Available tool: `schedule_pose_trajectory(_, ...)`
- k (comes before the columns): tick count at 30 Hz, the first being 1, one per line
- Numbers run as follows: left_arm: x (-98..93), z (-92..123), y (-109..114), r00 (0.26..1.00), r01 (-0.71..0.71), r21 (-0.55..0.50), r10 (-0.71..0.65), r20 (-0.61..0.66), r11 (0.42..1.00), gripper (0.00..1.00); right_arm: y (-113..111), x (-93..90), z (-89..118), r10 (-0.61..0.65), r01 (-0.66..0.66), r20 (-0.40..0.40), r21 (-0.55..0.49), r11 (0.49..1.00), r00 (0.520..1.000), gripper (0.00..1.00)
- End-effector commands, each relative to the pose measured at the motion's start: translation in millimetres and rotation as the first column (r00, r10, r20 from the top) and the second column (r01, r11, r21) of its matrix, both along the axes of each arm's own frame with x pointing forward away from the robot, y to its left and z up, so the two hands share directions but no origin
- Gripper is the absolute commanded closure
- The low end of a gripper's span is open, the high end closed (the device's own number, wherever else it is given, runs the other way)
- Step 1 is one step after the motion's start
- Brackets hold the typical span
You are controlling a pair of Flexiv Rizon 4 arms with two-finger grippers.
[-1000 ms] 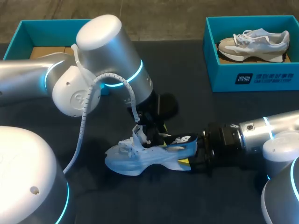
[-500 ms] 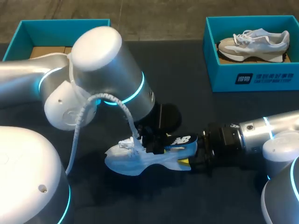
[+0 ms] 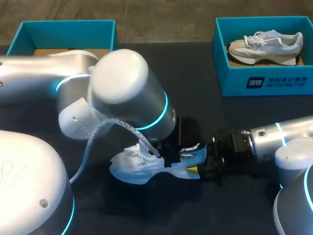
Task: Take the shoe out of the shoebox, open the shoe tongue, remove and reinsert the insole, then place the shoe into the shoebox
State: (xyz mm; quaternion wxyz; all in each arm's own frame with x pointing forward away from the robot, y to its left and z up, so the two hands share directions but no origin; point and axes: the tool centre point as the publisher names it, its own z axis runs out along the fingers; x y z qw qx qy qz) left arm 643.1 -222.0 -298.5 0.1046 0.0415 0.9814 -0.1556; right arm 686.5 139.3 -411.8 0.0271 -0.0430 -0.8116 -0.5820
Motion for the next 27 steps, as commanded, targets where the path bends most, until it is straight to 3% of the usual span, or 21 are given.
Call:
schedule_pose_trajectory(1, 0.1, -4.5, -9.4, 1.000, -0.013, 0.016, 0.013, 0.010, 1.000, 0.64, 0.8, -0.5, 0.0, -0.002, 0.002, 0.000, -0.002, 1.000, 1.000, 1.00)
schedule_pose_trajectory(6, 0.3, -6.3, -11.3, 1.000, -0.020, 0.018, 0.019, 0.017, 1.000, 0.68, 0.8, -0.5, 0.0, -0.002, 0.002, 0.000, -0.002, 1.000, 1.000, 1.00)
schedule_pose_trajectory(16, -1.6, -5.1, -9.1, 0.999, -0.031, 0.013, 0.031, 0.026, 0.999, 1.00, 0.8, -0.5, 0.0, -0.002, 0.002, 0.000, -0.002, 1.000, 1.000, 1.00)
schedule_pose_trajectory(21, -4.1, -3.7, -7.1, 0.999, -0.036, 0.011, 0.035, 0.035, 0.999, 1.00, 0.8, -0.5, 0.0, -0.002, 0.002, 0.000, -0.002, 1.000, 1.000, 1.00)
schedule_pose_trajectory(27, -8.1, 13.5, -4.5, 0.999, -0.027, -0.007, 0.027, 0.037, 1.000, 1.00, 0.8, -0.5, 0.0, -0.002, 0.002, 0.000, -0.002, 1.000, 1.000, 1.00)
